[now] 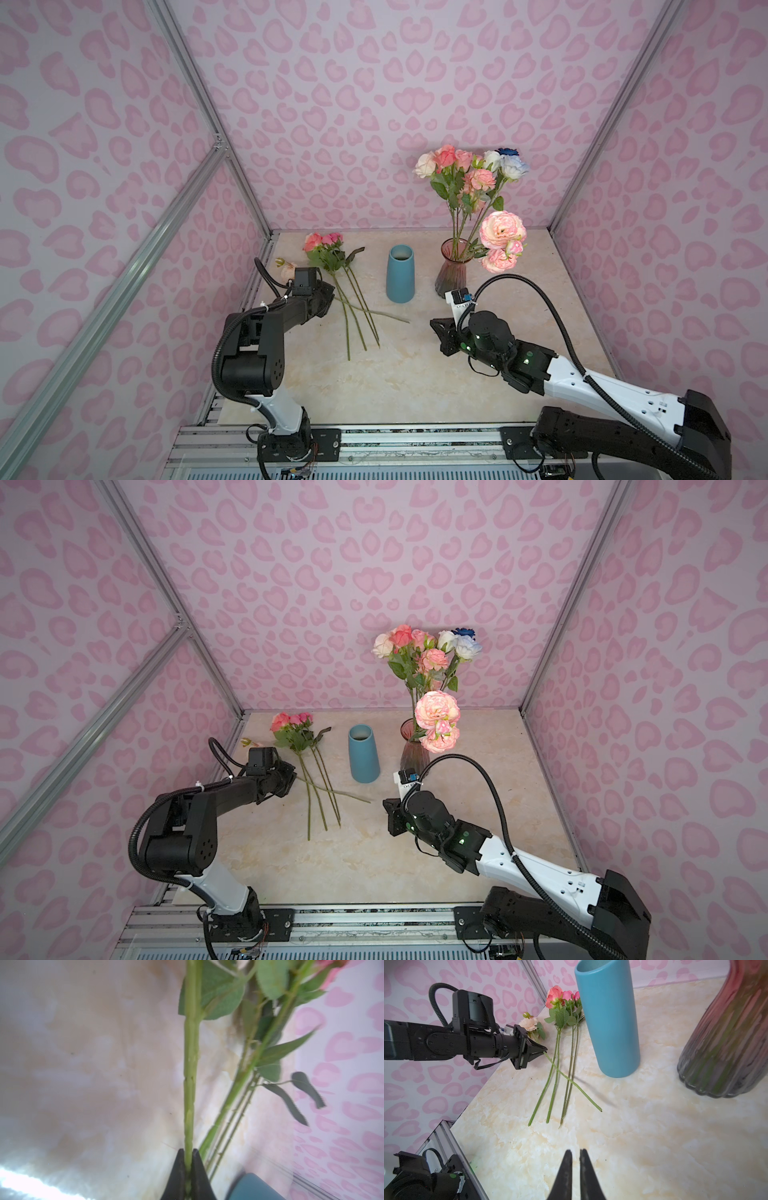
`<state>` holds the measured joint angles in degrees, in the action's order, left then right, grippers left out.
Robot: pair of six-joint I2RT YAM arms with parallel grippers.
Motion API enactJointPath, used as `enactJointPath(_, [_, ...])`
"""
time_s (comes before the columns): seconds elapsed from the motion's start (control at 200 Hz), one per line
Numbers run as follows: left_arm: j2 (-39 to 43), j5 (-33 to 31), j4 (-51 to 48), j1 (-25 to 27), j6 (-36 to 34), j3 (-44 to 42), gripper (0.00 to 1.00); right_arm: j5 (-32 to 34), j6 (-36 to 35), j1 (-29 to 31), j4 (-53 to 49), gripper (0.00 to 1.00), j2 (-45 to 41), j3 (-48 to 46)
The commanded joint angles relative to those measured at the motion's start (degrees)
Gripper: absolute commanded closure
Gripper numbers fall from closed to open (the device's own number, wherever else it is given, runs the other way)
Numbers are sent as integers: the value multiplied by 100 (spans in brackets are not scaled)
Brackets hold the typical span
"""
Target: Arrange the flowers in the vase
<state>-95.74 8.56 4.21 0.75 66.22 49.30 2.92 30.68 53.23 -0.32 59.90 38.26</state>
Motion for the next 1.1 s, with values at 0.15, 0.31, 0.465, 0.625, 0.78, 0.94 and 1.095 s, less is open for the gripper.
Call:
enactJointPath(0.15, [1585, -68, -853, 53, -645, 213, 96, 288, -5, 8, -56, 88, -199, -165])
enactJointPath(0.31, [2466, -328, -1206, 583, -1732, 813, 96, 736, 146, 1, -35, 87, -415, -439])
enactJointPath(0.465, [2559, -760, -1822, 1216, -3209, 2340, 96, 959, 193, -88, -141, 87, -632, -564])
enactJointPath(0.625, [2096, -863, -2091, 1643, -4460, 4034, 96, 1087, 255, -162, -134, 87, -765, -656])
enactJointPath(0.78, [1639, -1254, -1449, 2159, -5424, 4811, 96, 1122, 302, -204, -91, 87, -803, -709])
enactJointPath(0.94, [1049, -1545, -712, 2611, -6105, 5285, 96, 1158, 307, -239, -84, 87, -906, -792])
enactJointPath(1.095, [643, -1651, 286, 2831, -6350, 5253, 96, 1155, 323, -318, -35, 87, -1047, -889])
